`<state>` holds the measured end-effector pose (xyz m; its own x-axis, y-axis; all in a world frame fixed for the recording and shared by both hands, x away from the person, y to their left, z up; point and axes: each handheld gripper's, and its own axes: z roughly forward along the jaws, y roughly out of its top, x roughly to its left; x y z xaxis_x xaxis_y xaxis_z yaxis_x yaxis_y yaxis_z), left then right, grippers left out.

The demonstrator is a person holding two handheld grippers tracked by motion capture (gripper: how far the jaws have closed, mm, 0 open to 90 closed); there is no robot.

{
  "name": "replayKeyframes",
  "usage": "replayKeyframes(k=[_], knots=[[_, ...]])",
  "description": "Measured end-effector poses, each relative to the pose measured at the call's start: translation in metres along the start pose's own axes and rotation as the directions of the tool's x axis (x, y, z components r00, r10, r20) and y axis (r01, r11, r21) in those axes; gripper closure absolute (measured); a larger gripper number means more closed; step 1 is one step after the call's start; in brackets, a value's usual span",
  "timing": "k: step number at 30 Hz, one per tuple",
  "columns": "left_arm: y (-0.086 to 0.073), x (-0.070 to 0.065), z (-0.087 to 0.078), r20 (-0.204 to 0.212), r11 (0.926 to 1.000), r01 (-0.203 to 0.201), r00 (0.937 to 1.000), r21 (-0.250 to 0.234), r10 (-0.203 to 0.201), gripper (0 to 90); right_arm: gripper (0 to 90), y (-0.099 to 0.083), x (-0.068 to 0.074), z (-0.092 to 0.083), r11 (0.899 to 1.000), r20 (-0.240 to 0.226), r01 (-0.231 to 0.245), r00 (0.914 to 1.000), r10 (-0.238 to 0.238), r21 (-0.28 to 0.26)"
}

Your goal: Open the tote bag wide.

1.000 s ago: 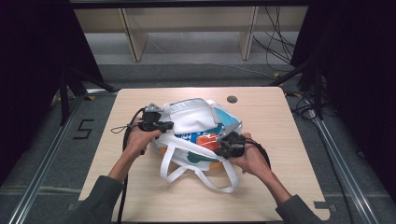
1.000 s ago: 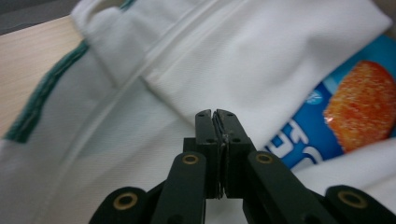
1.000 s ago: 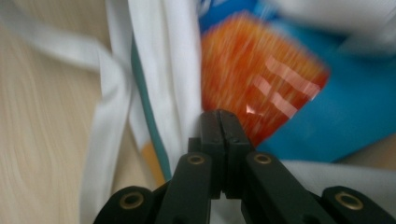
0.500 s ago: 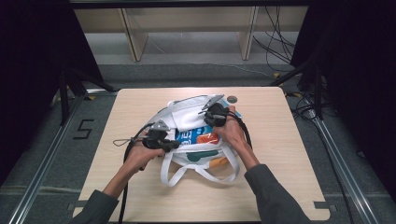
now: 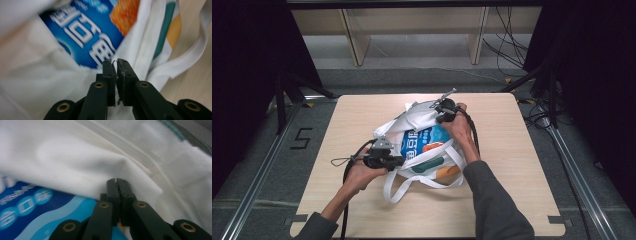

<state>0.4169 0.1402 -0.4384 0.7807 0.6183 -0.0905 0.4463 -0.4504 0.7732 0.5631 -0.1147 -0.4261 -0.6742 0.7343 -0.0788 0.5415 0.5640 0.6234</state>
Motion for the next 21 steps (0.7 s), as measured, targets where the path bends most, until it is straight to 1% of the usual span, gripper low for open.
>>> replayKeyframes(k=[1,3,4,5,6,7,8,9,10,11,12,13,14,15,16,17,18,19,20,21], knots=[[0.007,0.003,-0.001,-0.011,0.9999,-0.002,0.9999,-0.012,0.002,84.4,89.7,-0.001,0.001,-0.01,1.0,-0.011,-0.006,0.9999,0.006,-0.006],[0.023,0.011,-0.003,-0.041,0.9997,-0.012,0.9991,-0.019,0.012,84.8,89.7,-0.006,0.004,-0.025,0.998,-0.015,0.007,0.9999,-0.008,-0.065],[0.03,0.016,-0.001,-0.06,0.9998,-0.014,0.9981,-0.017,0.013,85.0,89.8,-0.009,0.005,-0.035,0.998,-0.028,0.024,0.9993,-0.026,-0.064],[0.039,0.023,0.001,-0.07,0.9999,-0.005,0.9975,-0.012,0.004,85.0,89.9,-0.013,0.008,-0.042,0.995,-0.031,0.039,0.9986,-0.042,-0.088],[0.043,0.027,0.004,-0.079,0.9999,0.007,0.9968,-0.015,-0.008,85.0,90.0,-0.02,0.012,-0.051,0.996,-0.057,0.053,0.9968,-0.057,-0.07],[0.049,0.035,0.008,-0.1,0.9999,0.014,0.9949,0.002,-0.014,85.0,90.0,-0.024,0.014,-0.057,0.995,-0.065,0.085,0.994,-0.088,-0.06],[0.053,0.04,0.012,-0.104,0.9995,0.03,0.9942,0.011,-0.028,85.0,90.0,-0.031,0.019,-0.064,0.994,-0.075,0.107,0.9912,-0.109,-0.032],[0.056,0.045,0.016,-0.113,0.9988,0.045,0.9927,0.021,-0.042,85.2,90.0,-0.039,0.019,-0.067,0.988,-0.07,0.155,0.9854,-0.155,-0.017],[0.057,0.049,0.021,-0.13,0.9977,0.063,0.9897,0.026,-0.059,85.5,90.0,-0.047,0.023,-0.072,0.989,-0.07,0.149,0.9862,-0.15,-0.01],[0.057,0.053,0.025,-0.13,0.9962,0.072,0.9894,0.049,-0.065,85.8,90.0,-0.055,0.024,-0.076,0.987,-0.092,0.163,0.9826,-0.162,0.006],[0.056,0.056,0.03,-0.152,0.9937,0.077,0.9863,0.082,-0.063,85.8,90.0,-0.062,0.023,-0.078,0.98,-0.116,0.197,0.9741,-0.194,0.007],[0.053,0.059,0.035,-0.183,0.9911,0.071,0.9819,0.112,-0.05,86.0,90.0,-0.068,0.023,-0.082,0.982,-0.125,0.184,0.9759,-0.179,0.037],[0.05,0.064,0.037,-0.188,0.9871,0.071,0.9812,0.144,-0.043,86.6,90.0,-0.075,0.022,-0.085,0.977,-0.142,0.205,0.9706,-0.195,0.059],[0.048,0.068,0.037,-0.191,0.9851,0.087,0.9799,0.148,-0.058,87.7,90.0,-0.082,0.022,-0.088,0.975,-0.149,0.212,0.9683,-0.2,0.071],[0.044,0.074,0.037,-0.201,0.9827,0.111,0.9763,0.148,-0.079,88.6,90.0,-0.088,0.022,-0.089,0.976,-0.157,0.202,0.9696,-0.187,0.086],[0.039,0.082,0.037,-0.219,0.9805,0.135,0.9705,0.143,-0.102,89.1,90.0,-0.095,0.021,-0.09,0.974,-0.17,0.205,0.9677,-0.187,0.097],[0.034,0.09,0.036,-0.198,0.9749,0.179,0.9685,0.132,-0.151,89.3,90.0,-0.105,0.021,-0.087,0.976,-0.176,0.189,0.9699,-0.169,0.106],[0.031,0.094,0.036,-0.185,0.9716,0.211,0.9644,0.107,-0.189,89.4,90.0,-0.113,0.022,-0.083,0.982,-0.194,0.163,0.9708,-0.141,0.099],[0.029,0.097,0.036,-0.164,0.9684,0.228,0.9639,0.101,-0.21,89.4,90.0,-0.117,0.022,-0.08,0.984,-0.196,0.154,0.9714,-0.134,0.087],[0.029,0.096,0.037,-0.17,0.9685,0.23,0.9626,0.096,-0.211,89.4,90.0,-0.122,0.021,-0.077,0.99,-0.189,0.134,0.9744,-0.122,0.051]])
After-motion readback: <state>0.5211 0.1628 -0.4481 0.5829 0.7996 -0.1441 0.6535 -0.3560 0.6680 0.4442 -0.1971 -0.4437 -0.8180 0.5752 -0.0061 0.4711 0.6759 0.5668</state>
